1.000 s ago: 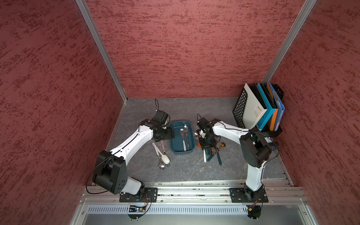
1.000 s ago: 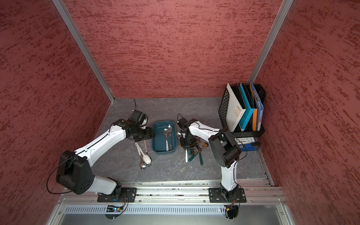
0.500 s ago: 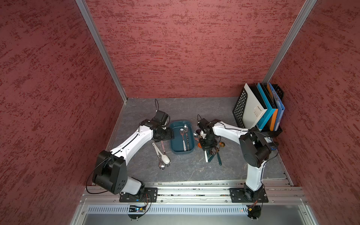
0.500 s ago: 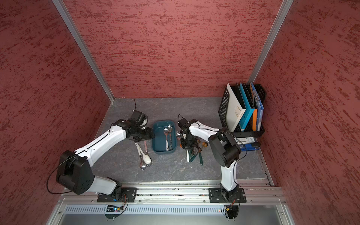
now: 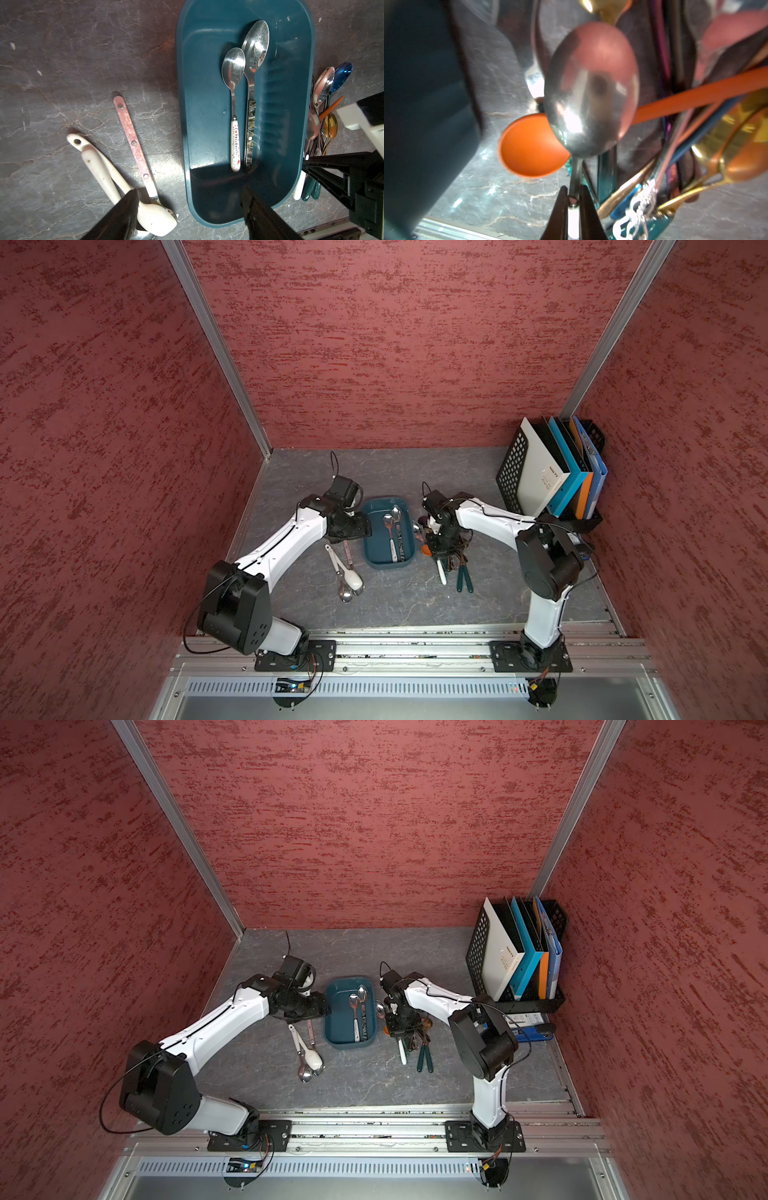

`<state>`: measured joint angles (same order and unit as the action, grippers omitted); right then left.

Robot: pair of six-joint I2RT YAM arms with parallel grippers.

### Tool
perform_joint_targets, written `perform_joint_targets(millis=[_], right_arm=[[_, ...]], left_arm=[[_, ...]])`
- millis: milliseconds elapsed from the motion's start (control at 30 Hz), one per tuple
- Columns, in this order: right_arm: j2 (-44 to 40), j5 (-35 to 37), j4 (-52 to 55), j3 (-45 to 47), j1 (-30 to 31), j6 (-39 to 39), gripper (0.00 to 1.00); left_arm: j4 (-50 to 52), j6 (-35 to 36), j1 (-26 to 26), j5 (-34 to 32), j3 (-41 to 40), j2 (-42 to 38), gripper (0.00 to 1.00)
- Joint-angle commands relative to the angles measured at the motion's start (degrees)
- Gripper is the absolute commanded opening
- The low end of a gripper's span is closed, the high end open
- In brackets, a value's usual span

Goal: Put the spoon into the storage box
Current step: Pick up the spoon from the center of the board.

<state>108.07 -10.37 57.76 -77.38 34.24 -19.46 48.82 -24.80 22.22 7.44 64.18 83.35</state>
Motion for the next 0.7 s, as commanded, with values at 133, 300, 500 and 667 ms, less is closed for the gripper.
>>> perform_joint_targets(millis=[133,300,500,667], right_arm=[[-4.03,-0.52,3.82,-5.97,-0.76,-0.39,0.08],[-4.46,-2.69,5.66,-10.35,-0.84,-1.09,0.07],[-0.11,-6.81,8.05,-20.49,-0.61,-1.23,0.08],[6.86,-7.56,9.85,-29.63,1.18,-1.63,0.08]], left_arm=[[-4.12,-2.11,-2.98,4.45,-0.89,-2.33,0.81],[-8.11,-4.12,-7.0,9.3,-4.74,-4.35,0.81],[-11.19,-5.57,-11.77,13.37,-9.7,-7.34,0.81],[-11.53,-4.79,-13.6,13.83,-11.74,-8.94,0.81]])
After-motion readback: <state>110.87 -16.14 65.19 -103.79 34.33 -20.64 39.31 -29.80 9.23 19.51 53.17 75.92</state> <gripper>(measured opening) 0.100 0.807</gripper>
